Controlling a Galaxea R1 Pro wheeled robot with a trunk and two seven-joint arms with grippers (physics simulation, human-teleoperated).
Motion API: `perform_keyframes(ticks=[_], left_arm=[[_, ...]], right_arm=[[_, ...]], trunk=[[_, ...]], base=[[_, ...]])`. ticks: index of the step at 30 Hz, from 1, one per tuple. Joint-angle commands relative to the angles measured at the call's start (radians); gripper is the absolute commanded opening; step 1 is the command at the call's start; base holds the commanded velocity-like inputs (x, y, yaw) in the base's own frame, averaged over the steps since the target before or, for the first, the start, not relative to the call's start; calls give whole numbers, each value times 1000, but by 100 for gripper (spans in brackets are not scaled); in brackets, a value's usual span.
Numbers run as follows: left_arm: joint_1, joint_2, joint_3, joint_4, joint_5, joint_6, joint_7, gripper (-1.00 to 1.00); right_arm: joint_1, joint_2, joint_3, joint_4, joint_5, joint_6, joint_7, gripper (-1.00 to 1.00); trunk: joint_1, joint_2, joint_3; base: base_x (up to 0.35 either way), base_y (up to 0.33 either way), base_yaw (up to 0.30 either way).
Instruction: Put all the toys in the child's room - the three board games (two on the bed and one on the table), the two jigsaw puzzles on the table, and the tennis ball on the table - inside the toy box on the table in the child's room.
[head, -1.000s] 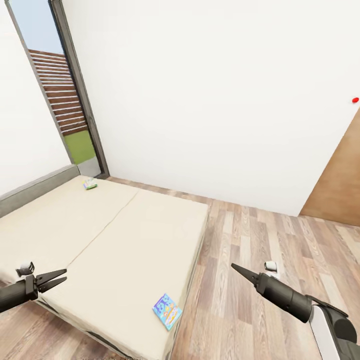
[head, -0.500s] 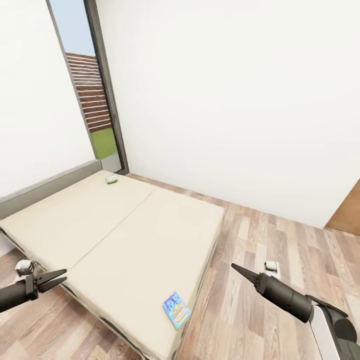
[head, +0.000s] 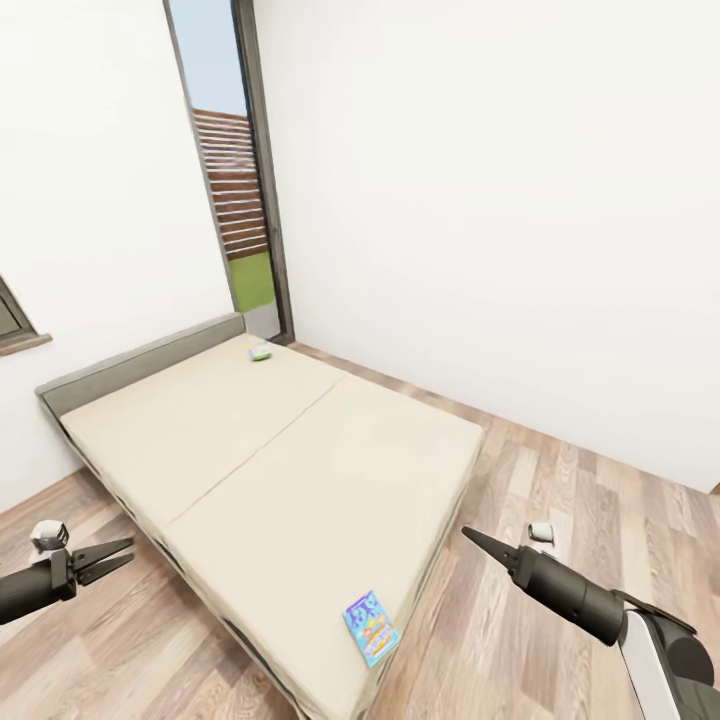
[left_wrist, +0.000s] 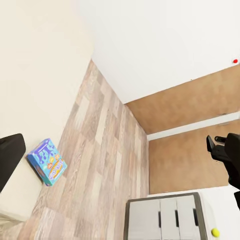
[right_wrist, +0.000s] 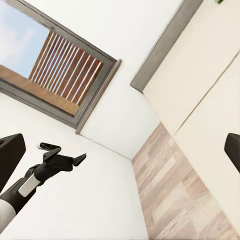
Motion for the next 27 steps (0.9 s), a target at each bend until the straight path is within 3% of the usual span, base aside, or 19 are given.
perform_keyframes(ticks=[1, 11, 19, 27], left_arm=[[-1, 0, 0, 0, -2, 11, -5, 100], [-1, 0, 0, 0, -2, 9, -5, 100], [-1, 0, 0, 0, -2, 9, -5, 100], [-2, 0, 0, 0, -2, 9, -5, 100]], right_arm=[[-1, -1, -1, 0, -2, 5, 2, 100], [0, -1, -1, 1, -2, 5, 3, 100], [-1, -1, -1, 1, -2, 4, 2, 100], [0, -1, -1, 1, -1, 4, 2, 100]], trunk=[[1, -2, -2], [1, -2, -2], [1, -2, -2], [1, -2, 1]], base=[[99, -100, 115], [40, -41, 33], [118, -173, 11], [45, -69, 189]])
